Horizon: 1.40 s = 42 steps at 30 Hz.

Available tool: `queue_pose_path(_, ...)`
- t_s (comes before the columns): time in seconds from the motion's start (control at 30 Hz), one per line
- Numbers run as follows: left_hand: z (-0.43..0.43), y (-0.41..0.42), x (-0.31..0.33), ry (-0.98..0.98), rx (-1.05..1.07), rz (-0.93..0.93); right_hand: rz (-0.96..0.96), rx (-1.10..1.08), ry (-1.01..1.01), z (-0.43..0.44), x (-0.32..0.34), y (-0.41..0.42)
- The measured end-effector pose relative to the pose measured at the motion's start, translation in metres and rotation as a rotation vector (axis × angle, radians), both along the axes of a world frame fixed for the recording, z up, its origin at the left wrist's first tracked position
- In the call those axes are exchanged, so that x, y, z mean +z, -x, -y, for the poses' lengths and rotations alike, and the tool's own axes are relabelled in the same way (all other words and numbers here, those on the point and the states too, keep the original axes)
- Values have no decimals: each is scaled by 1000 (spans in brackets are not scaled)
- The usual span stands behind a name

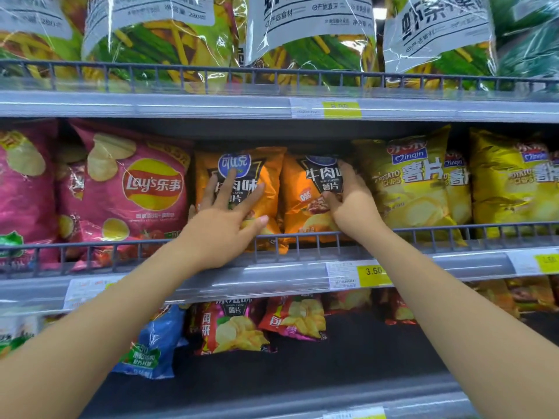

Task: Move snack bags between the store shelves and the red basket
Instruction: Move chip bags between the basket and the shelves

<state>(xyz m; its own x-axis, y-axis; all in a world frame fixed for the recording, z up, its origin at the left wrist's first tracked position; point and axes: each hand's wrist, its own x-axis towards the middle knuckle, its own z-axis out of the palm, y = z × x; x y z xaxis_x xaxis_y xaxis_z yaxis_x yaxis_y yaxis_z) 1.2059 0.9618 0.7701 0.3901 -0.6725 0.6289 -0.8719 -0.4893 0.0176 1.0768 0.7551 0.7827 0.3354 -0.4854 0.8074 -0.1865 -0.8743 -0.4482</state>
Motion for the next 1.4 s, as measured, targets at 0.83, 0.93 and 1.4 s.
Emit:
queue_pose_path(0.83,30,71,-26,368,262,236,90,-289,375,-44,-22,44)
queue_pose_path(0.93,29,103,-46,452,218,326,100,-286,461,-52,-53,67)
queue_pose_path(1.4,66,263,-243,154,335,95,-397,-201,371,-25,-249,224)
